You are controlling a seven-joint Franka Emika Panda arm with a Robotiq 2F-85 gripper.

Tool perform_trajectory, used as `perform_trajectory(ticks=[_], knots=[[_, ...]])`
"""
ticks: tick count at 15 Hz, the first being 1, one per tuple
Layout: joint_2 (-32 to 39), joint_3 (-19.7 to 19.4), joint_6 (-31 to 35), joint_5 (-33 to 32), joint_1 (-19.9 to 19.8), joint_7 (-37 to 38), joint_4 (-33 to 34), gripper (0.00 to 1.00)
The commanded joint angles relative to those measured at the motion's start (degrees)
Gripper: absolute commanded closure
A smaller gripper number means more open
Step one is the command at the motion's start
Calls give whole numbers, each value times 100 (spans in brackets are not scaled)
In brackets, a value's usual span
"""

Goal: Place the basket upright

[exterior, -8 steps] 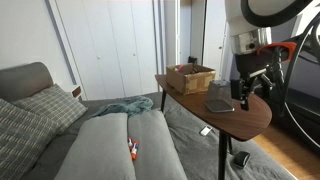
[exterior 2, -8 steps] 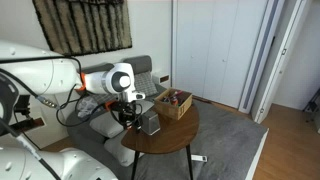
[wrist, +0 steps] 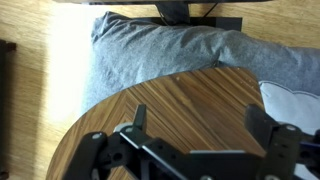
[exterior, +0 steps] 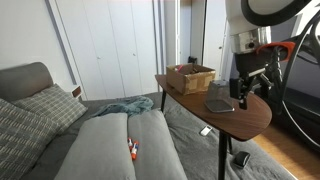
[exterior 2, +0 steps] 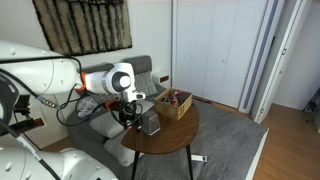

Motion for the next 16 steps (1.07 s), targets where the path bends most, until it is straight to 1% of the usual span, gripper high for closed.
perform_trajectory(ticks=[1, 6, 9, 12, 16], knots=[[99, -234, 460, 139, -15, 272, 209, 0], [184, -354, 1017, 87, -127, 467, 482, 0], [378, -511, 1108, 258, -113, 414, 749, 0], [777, -636, 908, 305, -180, 392, 1197, 0], [1486, -672, 438, 102, -280, 379, 1919, 0]])
